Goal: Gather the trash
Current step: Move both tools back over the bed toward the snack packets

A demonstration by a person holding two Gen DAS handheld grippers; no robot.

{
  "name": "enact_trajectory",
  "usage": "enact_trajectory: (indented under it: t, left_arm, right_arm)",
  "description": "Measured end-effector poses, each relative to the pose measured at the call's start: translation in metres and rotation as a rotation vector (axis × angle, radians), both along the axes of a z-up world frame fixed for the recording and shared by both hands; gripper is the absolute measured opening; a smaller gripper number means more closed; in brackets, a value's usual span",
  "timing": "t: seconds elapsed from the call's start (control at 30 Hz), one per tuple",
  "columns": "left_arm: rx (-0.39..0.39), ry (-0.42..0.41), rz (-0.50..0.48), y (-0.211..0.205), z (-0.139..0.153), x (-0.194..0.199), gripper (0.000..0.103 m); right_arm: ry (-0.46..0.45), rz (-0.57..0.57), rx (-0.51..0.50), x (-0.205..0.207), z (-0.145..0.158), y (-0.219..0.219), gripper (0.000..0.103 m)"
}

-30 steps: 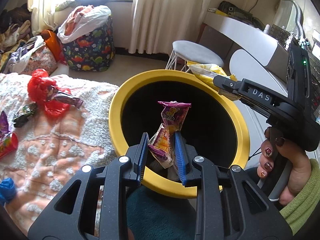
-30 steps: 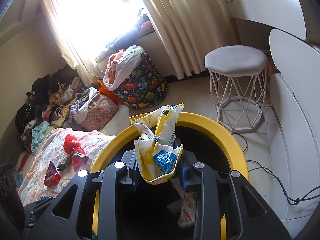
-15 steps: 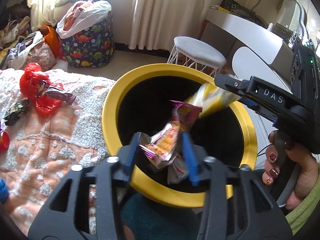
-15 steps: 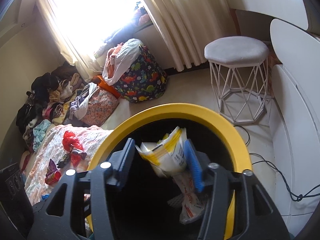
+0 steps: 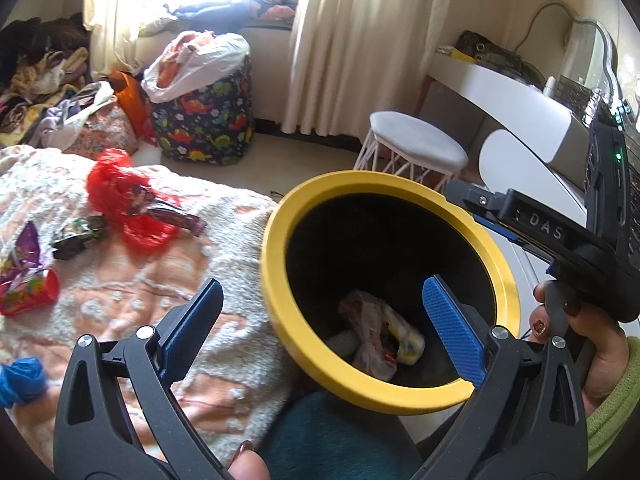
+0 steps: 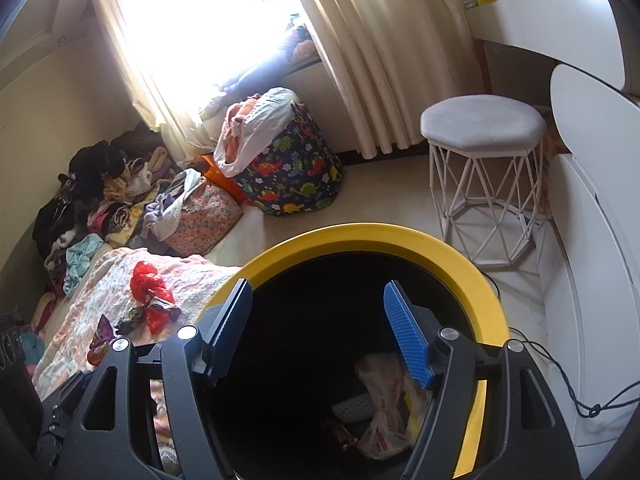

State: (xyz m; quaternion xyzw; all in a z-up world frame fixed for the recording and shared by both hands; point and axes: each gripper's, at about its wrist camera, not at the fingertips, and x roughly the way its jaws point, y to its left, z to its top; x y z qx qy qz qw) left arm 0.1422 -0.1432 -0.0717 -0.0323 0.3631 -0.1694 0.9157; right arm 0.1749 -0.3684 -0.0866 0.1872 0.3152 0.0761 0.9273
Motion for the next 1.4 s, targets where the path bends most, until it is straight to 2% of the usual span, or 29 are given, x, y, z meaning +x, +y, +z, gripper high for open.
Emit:
enact_trajectory:
  t: [0.77,1.4]
  left_arm:
    - [-0.039,-0.114,0.145,0.058,0.029,-0.01,0.092]
    - [-0.083,-0.143,0.295,0.123,0.035,-0.011,0.092]
  right_arm:
    - [-0.129,0.127,-0.086,-0.018,0.026,0.052,0.067]
    - [-0.134,0.291,-0.142,-0.016,0.032,0.116,0.066]
